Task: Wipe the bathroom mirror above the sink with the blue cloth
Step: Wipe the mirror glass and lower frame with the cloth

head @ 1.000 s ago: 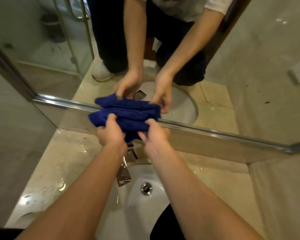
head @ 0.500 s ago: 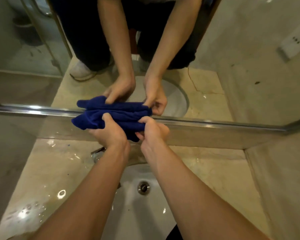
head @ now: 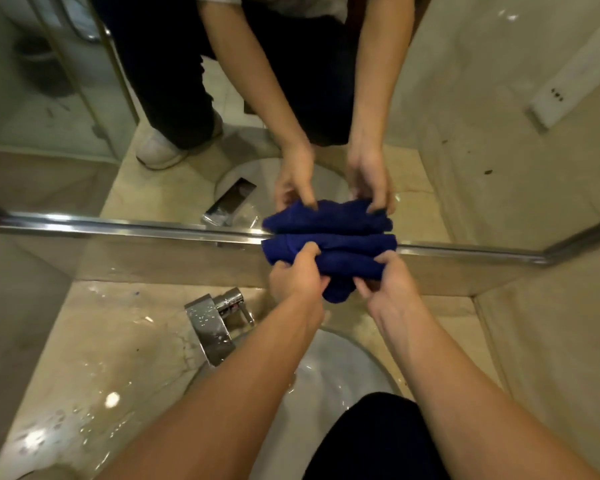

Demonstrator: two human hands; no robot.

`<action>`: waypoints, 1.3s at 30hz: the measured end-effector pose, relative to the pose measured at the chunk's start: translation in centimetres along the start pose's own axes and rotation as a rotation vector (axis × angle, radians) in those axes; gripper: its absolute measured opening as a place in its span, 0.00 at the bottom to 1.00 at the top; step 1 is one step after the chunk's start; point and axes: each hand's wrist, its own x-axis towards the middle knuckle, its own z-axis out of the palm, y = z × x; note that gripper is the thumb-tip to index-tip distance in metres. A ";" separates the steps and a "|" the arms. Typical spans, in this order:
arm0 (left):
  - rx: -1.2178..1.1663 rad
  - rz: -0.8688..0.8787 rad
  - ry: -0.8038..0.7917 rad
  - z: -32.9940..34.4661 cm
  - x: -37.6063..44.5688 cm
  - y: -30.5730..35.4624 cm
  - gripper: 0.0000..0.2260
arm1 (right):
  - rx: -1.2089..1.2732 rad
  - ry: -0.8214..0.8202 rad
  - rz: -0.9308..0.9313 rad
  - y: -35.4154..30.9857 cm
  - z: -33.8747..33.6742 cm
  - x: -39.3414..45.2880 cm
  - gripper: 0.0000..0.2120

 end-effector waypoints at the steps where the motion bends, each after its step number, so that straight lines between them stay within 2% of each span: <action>1: -0.038 0.063 0.058 -1.5 0.5 1.0 0.05 | -0.073 -0.069 0.082 1.2 1.2 -1.3 0.09; 3: -0.104 0.225 0.196 -5.1 1.5 3.7 0.05 | -0.188 -0.207 0.215 4.0 4.2 -3.7 0.11; 5: -0.145 0.367 0.287 -8.1 1.7 6.6 0.04 | -0.231 -0.305 0.268 6.8 7.1 -5.6 0.18; 7: -0.178 0.429 0.264 -9.7 1.7 9.0 0.07 | -0.220 -0.393 0.272 9.0 9.4 -7.3 0.18; 10: -0.155 0.454 0.205 -10.0 2.2 10.5 0.11 | -0.140 -0.376 0.237 10.5 11.0 -8.4 0.19; 14: -0.144 0.392 0.276 -8.2 3.4 8.5 0.17 | -0.133 -0.271 0.158 9.1 9.9 -7.0 0.10; 18: -0.131 0.338 0.300 -4.6 4.0 5.3 0.23 | -0.150 -0.123 0.060 5.7 7.3 -4.4 0.10; 23: -0.038 0.144 0.190 0.9 2.5 -0.3 0.26 | -0.122 0.028 -0.037 0.2 2.3 -1.0 0.06; 26: -0.032 0.052 0.108 3.1 1.4 -2.1 0.22 | -0.069 0.081 -0.074 -1.8 0.0 0.7 0.07; 28: -0.012 0.034 0.100 3.3 0.6 -2.5 0.17 | -0.091 0.074 -0.050 -2.0 -1.0 0.3 0.06; 33: 0.007 0.007 0.190 0.2 -1.0 -1.2 0.16 | -0.169 -0.020 0.095 -0.8 -1.7 -2.9 0.08; 36: -0.006 0.072 0.230 -1.0 -1.1 1.6 0.09 | -0.155 -0.144 0.162 -0.2 0.5 -4.1 0.08; 39: -0.030 0.156 0.371 -2.6 0.1 5.4 0.10 | -0.134 -0.277 0.330 1.7 4.7 -4.8 0.11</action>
